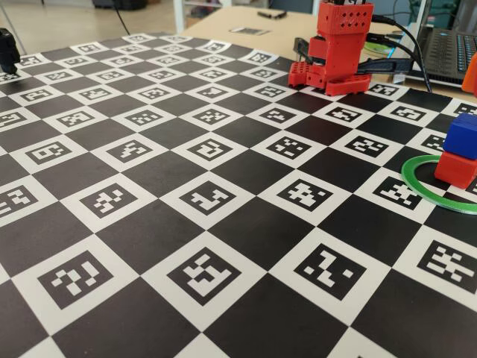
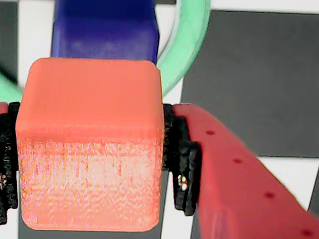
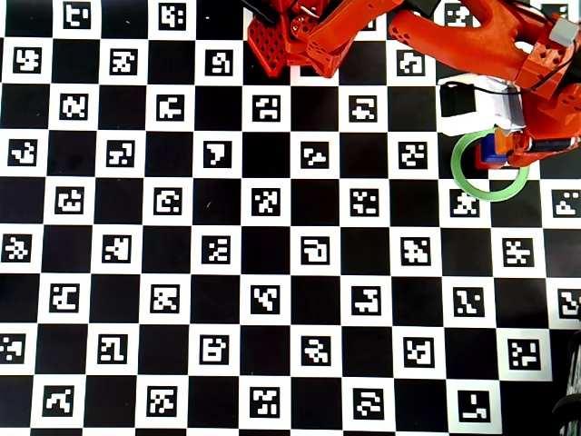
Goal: Grab the red cube then put it in the green circle then put the blue cube on top and finally the orange cube on top
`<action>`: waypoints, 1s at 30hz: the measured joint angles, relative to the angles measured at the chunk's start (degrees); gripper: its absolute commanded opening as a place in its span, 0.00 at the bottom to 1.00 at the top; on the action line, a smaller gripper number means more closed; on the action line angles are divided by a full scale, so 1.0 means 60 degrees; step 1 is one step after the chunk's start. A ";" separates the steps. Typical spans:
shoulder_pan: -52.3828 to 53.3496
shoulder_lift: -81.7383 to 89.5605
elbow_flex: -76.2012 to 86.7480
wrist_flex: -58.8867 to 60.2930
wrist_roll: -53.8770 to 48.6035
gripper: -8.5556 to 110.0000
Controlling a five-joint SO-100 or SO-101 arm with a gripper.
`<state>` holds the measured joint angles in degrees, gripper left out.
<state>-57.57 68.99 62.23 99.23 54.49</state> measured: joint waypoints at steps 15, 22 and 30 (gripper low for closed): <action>-0.0103 0.0601 0.1392 -0.1011 0.1304 0.17; -0.0103 0.0601 0.1333 -0.1011 0.1421 0.16; -0.0103 0.0601 0.1069 -0.1011 0.1582 0.16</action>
<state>-58.18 72.60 68.64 93.16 63.98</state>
